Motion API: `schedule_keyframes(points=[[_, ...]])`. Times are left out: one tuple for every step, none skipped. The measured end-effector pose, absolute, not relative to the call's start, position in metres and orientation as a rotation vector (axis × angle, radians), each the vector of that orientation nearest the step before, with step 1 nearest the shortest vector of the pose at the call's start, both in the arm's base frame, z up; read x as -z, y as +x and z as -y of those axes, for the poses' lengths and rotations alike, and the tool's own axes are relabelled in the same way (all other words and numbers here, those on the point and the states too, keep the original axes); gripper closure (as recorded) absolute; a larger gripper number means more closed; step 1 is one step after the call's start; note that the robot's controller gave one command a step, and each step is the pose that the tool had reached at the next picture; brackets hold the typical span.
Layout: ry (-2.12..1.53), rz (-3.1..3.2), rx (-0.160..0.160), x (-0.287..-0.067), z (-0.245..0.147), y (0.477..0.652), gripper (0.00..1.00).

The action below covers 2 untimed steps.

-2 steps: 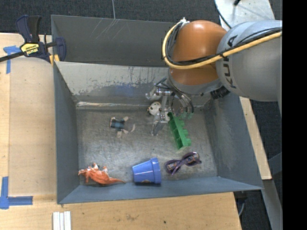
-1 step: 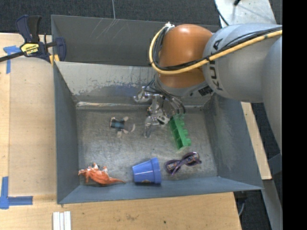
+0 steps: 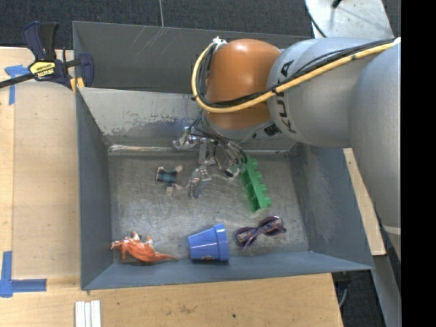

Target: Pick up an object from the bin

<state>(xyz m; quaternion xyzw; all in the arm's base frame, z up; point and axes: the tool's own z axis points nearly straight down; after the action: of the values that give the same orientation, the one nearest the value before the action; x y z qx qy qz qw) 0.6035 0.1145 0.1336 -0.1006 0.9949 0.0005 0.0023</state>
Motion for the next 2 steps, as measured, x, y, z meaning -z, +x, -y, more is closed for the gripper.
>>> schedule_keyframes(points=[[-0.449,-3.103,0.0,-0.12,-0.109,0.617,0.0],[-0.257,-3.126,-0.002,-0.072,-0.12,0.609,0.0]])
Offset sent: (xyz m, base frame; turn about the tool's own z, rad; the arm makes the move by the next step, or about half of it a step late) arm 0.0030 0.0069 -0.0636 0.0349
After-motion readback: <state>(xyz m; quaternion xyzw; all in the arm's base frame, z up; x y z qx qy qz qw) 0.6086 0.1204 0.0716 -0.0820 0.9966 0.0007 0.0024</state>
